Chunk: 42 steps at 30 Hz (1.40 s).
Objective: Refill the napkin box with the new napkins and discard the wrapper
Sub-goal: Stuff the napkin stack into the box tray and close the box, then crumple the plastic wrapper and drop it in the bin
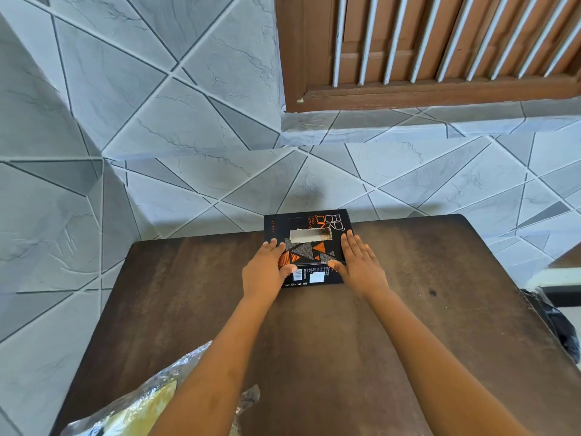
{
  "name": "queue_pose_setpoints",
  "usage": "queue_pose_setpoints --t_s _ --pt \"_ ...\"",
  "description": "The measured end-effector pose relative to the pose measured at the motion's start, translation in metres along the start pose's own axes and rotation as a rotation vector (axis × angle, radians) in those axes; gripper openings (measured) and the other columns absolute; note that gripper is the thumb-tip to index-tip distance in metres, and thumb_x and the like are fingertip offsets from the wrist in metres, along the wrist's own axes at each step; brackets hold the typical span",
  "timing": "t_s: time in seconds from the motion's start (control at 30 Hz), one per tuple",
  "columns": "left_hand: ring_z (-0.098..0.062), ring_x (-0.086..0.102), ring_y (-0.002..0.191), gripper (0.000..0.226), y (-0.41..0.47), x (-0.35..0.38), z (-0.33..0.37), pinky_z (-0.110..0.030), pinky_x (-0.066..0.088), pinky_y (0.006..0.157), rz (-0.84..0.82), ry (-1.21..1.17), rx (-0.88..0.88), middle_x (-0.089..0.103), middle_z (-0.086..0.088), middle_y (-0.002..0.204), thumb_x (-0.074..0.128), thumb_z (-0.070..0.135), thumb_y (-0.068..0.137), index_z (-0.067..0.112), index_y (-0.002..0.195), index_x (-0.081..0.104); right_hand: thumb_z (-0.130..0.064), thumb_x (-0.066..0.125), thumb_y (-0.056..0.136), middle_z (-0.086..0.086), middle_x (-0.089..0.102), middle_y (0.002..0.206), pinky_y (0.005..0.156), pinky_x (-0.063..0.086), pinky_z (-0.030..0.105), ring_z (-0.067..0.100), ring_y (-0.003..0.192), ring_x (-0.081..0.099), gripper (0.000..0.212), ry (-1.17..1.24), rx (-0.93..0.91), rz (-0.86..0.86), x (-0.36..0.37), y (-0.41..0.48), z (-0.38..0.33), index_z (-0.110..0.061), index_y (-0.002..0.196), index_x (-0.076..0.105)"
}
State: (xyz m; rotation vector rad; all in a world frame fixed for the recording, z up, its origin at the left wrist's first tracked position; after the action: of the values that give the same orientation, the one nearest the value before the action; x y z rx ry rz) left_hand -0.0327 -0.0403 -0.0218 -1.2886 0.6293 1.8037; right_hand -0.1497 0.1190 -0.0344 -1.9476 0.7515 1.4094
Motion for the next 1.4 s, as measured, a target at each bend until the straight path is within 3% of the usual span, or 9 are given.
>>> queue_pose_setpoints --t_s 0.1,0.2,0.47,0.6,0.77,0.9,1.03,1.17,1.4 --pt "-0.015 0.005 0.147 0.072 -0.003 0.004 -0.001 -0.045 0.033 0.112 -0.069 -0.013 0.036 0.010 0.002 0.159 0.055 0.039 0.090 0.021 0.148 0.016 -0.051 0.025 0.094 0.005 -0.005 0.158 0.118 -0.001 0.034 0.017 0.146 -0.005 0.071 0.004 0.010 -0.018 -0.003 0.000 0.002 -0.013 0.147 -0.002" --pt "-0.018 -0.005 0.148 0.087 -0.016 0.002 -0.008 -0.046 0.017 0.119 -0.140 -0.078 0.087 -0.003 -0.001 0.160 0.060 0.039 0.086 0.020 0.150 0.005 -0.051 0.031 0.094 0.005 0.003 0.158 0.118 0.004 0.038 0.019 0.146 0.001 0.069 0.090 0.012 -0.009 -0.011 -0.007 -0.001 -0.015 0.147 0.007" --pt "-0.016 0.012 0.147 0.068 -0.123 -0.010 -0.034 -0.034 0.020 0.116 0.000 -0.280 -0.008 0.015 0.002 0.158 0.057 0.034 0.090 0.026 0.147 0.022 -0.025 0.053 0.091 0.011 0.049 0.139 0.108 0.030 0.035 0.025 0.131 0.041 0.047 0.492 -0.155 0.246 0.007 -0.095 -0.043 -0.009 0.134 0.043" --pt "-0.018 0.027 0.142 0.062 -0.208 -0.009 -0.056 -0.028 0.021 0.114 0.074 -0.368 -0.190 0.032 -0.002 0.152 0.061 0.031 0.087 0.021 0.142 0.035 -0.024 0.054 0.091 0.005 0.047 0.140 0.108 0.032 0.033 0.020 0.131 0.041 0.047 0.592 -0.249 0.075 0.045 -0.159 -0.062 -0.013 0.135 0.043" --pt "-0.024 0.043 0.133 0.079 -0.310 0.000 -0.083 -0.037 0.033 0.113 0.157 -0.439 -0.472 0.046 -0.008 0.143 0.048 0.057 0.069 0.014 0.135 0.047 -0.026 0.055 0.090 0.002 0.046 0.142 0.102 0.030 0.022 0.017 0.132 0.039 0.048 0.578 -0.383 -0.122 0.077 -0.200 -0.081 -0.015 0.135 0.042" --pt "-0.025 0.044 0.130 0.051 -0.358 0.001 -0.095 -0.037 0.034 0.110 0.231 -0.371 -0.629 0.050 -0.007 0.140 0.061 0.029 0.086 0.015 0.133 0.048 -0.027 0.053 0.091 0.005 0.043 0.144 0.105 0.031 0.027 0.020 0.133 0.038 0.051 0.498 -0.439 -0.261 0.090 -0.211 -0.104 -0.013 0.137 0.038" --pt "-0.027 0.038 0.134 0.057 -0.377 -0.003 -0.119 -0.042 0.034 0.110 0.239 -0.238 -0.781 0.041 -0.008 0.146 0.059 0.033 0.087 0.017 0.138 0.040 -0.026 0.052 0.091 0.007 0.044 0.142 0.105 0.033 0.030 0.022 0.132 0.040 0.050 0.471 -0.423 -0.380 0.098 -0.228 -0.128 -0.011 0.137 0.038" --pt "-0.034 0.031 0.137 0.069 -0.373 -0.010 -0.141 -0.048 0.033 0.109 0.170 -0.234 -0.850 0.028 -0.013 0.151 0.055 0.041 0.087 0.020 0.146 0.024 -0.027 0.050 0.088 0.009 0.052 0.129 0.097 0.042 0.035 0.027 0.120 0.048 0.046 0.433 -0.405 -0.449 0.116 -0.242 -0.142 -0.014 0.132 0.043" --pt "-0.033 0.043 0.132 0.067 -0.361 -0.007 -0.182 -0.045 0.036 0.109 0.046 -0.381 -0.772 0.042 -0.014 0.145 0.056 0.041 0.088 0.016 0.143 0.028 -0.032 0.047 0.091 0.010 0.039 0.140 0.105 0.035 0.036 0.028 0.129 0.036 0.054 0.325 -0.320 -0.407 0.137 -0.250 -0.175 -0.012 0.138 0.031"
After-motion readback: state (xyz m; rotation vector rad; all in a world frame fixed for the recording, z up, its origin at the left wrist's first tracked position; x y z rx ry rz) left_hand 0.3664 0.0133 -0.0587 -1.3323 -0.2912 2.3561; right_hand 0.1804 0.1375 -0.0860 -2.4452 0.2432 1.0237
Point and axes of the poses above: each hand's wrist, its own y-axis towards the middle knuckle, its own x-axis out of the palm, z = x × y, the point moved 2 cm from there along y, towards the middle knuckle
